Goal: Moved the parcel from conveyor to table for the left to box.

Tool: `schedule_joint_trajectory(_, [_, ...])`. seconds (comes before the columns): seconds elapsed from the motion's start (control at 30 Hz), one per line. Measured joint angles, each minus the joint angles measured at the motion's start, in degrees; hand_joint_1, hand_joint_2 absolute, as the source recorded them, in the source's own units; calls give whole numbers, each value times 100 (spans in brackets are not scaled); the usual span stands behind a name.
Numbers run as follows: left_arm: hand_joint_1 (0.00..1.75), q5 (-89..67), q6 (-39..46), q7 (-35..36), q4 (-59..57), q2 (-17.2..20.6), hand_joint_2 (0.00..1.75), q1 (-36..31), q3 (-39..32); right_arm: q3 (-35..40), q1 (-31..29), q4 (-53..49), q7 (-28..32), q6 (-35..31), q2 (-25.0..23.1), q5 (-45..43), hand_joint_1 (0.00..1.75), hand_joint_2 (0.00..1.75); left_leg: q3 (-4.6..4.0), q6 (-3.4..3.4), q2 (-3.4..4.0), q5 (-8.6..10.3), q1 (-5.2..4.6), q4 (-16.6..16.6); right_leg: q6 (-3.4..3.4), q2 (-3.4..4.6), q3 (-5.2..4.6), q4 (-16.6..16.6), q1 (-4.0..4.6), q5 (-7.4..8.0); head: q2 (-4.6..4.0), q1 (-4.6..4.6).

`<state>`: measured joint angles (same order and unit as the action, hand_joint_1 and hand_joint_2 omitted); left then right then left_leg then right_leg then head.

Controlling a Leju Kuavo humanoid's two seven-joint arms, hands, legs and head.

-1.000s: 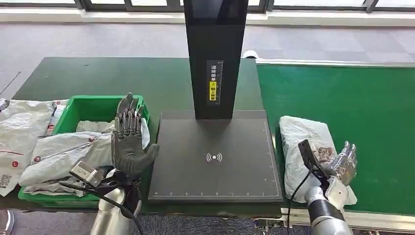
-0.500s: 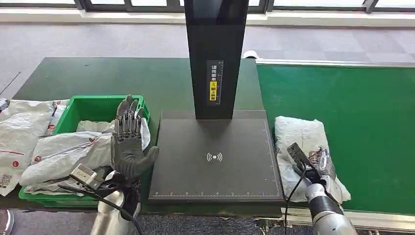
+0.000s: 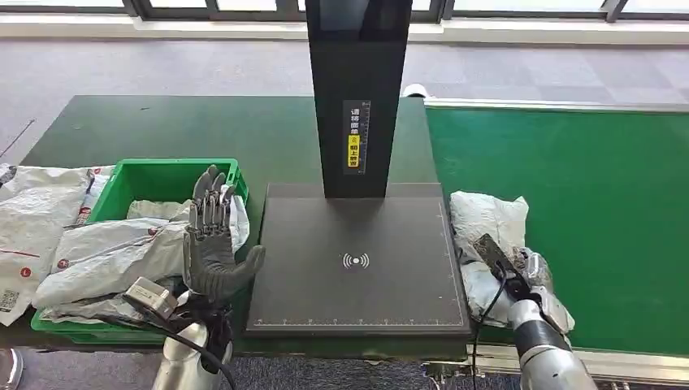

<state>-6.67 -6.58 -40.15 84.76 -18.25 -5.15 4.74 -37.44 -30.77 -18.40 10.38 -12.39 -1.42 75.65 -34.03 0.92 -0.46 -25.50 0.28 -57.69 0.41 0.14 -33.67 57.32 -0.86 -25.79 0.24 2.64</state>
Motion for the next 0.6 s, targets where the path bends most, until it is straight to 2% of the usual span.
schedule_joint_trajectory(0.27, [0,-4,6,0,0,0,175,1,0,0,-32,2,42,-57,-17,-13,175,175,0,0,-2,0,0,0,0,-1,1,0,1,0,0,0])
schedule_joint_trajectory(0.43, [0,-52,114,0,-13,0,175,2,0,0,-37,4,90,-317,-57,59,175,175,-3,0,-7,0,0,0,1,-5,0,0,0,-1,0,0])
schedule_joint_trajectory(0.5, [0,-59,114,0,-26,0,175,8,0,0,-34,2,269,-597,-98,11,175,175,-5,0,-7,0,0,0,1,-5,-3,1,0,-1,0,0])
schedule_joint_trajectory(0.6, [0,-96,98,0,-61,0,175,7,0,0,20,-81,882,-1175,-203,-300,175,175,-6,0,-7,0,0,0,1,-4,-6,1,0,-1,0,0])
